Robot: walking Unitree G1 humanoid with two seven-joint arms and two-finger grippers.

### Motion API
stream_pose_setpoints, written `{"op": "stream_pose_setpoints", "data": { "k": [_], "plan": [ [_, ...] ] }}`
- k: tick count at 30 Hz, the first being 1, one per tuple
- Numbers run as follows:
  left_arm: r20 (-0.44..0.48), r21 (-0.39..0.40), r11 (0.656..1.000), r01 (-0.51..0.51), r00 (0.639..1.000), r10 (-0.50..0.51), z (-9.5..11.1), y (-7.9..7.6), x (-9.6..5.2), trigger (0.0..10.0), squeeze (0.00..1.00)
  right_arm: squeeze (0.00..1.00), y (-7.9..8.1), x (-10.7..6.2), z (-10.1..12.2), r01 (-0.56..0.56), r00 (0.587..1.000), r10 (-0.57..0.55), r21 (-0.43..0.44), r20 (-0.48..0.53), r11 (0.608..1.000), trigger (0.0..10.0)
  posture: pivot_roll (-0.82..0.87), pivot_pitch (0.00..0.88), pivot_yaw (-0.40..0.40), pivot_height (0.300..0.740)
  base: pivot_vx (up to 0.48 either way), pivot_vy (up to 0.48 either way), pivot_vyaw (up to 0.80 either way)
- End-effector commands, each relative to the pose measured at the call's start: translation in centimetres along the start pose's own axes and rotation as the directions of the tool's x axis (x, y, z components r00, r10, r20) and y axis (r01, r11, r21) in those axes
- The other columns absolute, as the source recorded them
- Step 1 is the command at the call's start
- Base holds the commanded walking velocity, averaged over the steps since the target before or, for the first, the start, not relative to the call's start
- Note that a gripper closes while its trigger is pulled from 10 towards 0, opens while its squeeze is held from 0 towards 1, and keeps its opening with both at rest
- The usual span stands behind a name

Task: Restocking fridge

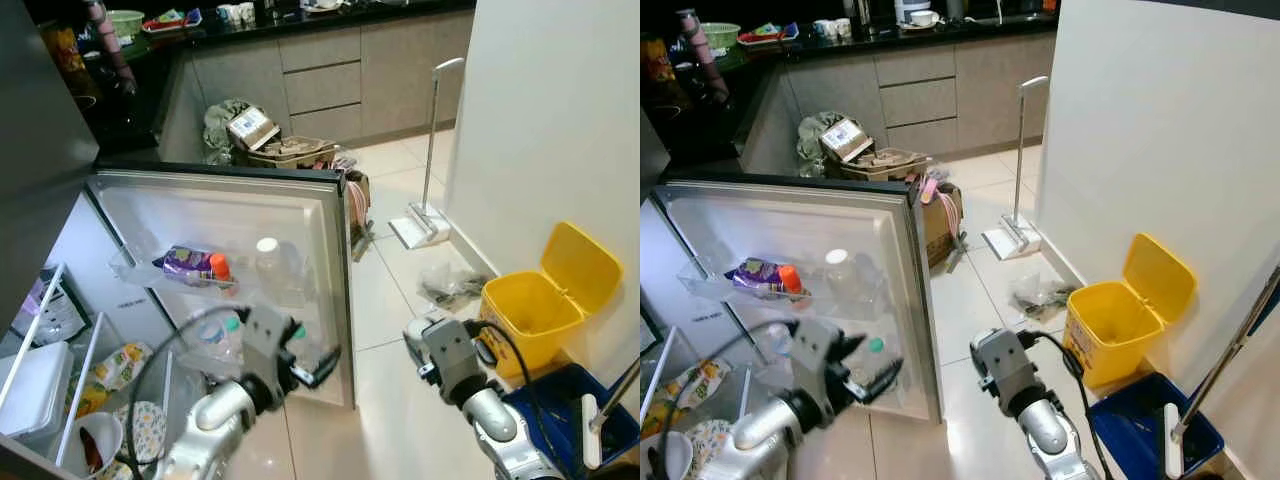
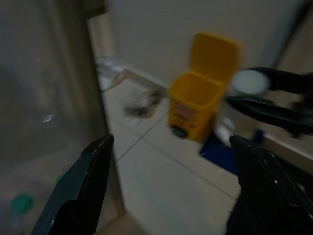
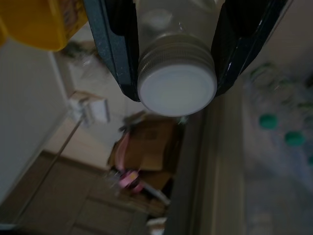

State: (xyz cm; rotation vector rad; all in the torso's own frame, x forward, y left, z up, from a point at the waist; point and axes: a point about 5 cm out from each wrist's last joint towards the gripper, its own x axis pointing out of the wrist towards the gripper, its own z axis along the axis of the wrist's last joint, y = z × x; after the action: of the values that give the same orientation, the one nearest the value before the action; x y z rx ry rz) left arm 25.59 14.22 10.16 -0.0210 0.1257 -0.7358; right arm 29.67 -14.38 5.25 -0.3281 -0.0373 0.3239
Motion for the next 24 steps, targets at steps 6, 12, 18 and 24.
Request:
{"op": "stream_pose_setpoints", "data": {
  "k": [6,12,18,24],
  "plan": [
    [0.019,0.022,0.986,0.164,0.986,-0.165,3.1,-0.1,0.3,10.0,0.0,0.0,-0.6,1.8,4.5,-0.032,0.98,0.037,-0.028,0.197,0.999,10.0,-0.14,0.0,0.049,0.74,0.0,0.0,0.0],
    [0.027,-0.025,0.986,0.165,0.986,-0.164,4.0,0.3,0.3,10.0,0.0,0.0,-0.5,2.2,7.9,-0.121,0.948,0.119,-0.011,0.296,0.993,10.0,-0.15,0.0,0.05,0.74,0.0,0.0,0.0],
    [-0.003,-0.112,0.993,0.043,0.999,-0.044,2.5,1.0,-1.0,10.0,0.0,0.0,-2.7,2.4,10.7,-0.227,0.923,0.172,0.127,0.345,0.966,10.0,-0.14,0.0,0.042,0.74,0.0,0.0,0.0],
    [0.035,-0.128,0.992,-0.013,0.999,0.017,3.2,0.9,-0.5,10.0,0.0,0.0,-3.5,1.4,10.8,-0.374,0.895,0.29,0.215,0.338,0.902,10.0,-0.13,0.0,0.036,0.74,0.0,0.0,0.0]
  ]
}}
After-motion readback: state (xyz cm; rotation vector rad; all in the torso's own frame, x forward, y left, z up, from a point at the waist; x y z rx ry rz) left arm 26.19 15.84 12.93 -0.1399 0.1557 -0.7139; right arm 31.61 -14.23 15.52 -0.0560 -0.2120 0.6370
